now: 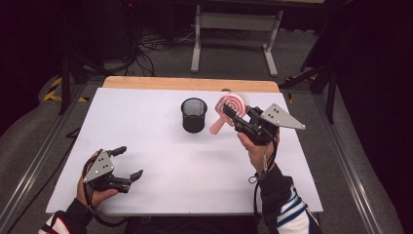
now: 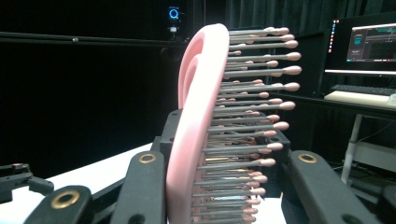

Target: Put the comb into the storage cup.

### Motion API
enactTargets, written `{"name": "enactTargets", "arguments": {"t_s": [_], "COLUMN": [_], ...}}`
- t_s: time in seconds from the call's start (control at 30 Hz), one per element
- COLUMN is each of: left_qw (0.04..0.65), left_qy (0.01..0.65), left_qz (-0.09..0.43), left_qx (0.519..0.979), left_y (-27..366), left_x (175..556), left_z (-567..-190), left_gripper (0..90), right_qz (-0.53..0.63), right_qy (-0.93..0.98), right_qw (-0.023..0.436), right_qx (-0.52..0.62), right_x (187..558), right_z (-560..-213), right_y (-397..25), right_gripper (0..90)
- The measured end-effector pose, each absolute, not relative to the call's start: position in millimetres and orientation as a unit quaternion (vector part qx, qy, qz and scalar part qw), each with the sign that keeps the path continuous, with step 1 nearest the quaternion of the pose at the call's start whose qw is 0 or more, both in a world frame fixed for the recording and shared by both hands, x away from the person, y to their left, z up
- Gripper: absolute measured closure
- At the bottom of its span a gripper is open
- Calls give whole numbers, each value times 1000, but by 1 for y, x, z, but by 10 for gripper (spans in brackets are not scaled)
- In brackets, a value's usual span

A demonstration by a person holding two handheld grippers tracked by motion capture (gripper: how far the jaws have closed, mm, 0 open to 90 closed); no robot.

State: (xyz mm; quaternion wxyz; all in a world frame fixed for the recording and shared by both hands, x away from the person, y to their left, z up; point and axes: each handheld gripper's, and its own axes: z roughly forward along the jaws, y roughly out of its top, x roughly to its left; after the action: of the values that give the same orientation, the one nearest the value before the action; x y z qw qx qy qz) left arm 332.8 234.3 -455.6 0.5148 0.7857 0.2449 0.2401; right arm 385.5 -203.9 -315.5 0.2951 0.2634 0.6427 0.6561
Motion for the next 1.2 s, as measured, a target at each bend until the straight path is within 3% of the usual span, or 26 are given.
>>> {"name": "enactTargets", "arguments": {"t_s": [0.77, 1.2], "left_qw": [517, 516], "left_qy": [237, 232], "left_qz": [236, 238], "left_qx": [788, 789], "left_y": [231, 232], "left_x": [332, 330], "left_z": [-456, -454], "left_gripper": [49, 49], "right_qz": [665, 649], "right_qy": [625, 639], "right_qw": [311, 309], "right_qx": [264, 273], "right_x": [427, 455], "right_z": [-278, -290], "right_y": [-176, -145], "right_gripper": [635, 635]}}
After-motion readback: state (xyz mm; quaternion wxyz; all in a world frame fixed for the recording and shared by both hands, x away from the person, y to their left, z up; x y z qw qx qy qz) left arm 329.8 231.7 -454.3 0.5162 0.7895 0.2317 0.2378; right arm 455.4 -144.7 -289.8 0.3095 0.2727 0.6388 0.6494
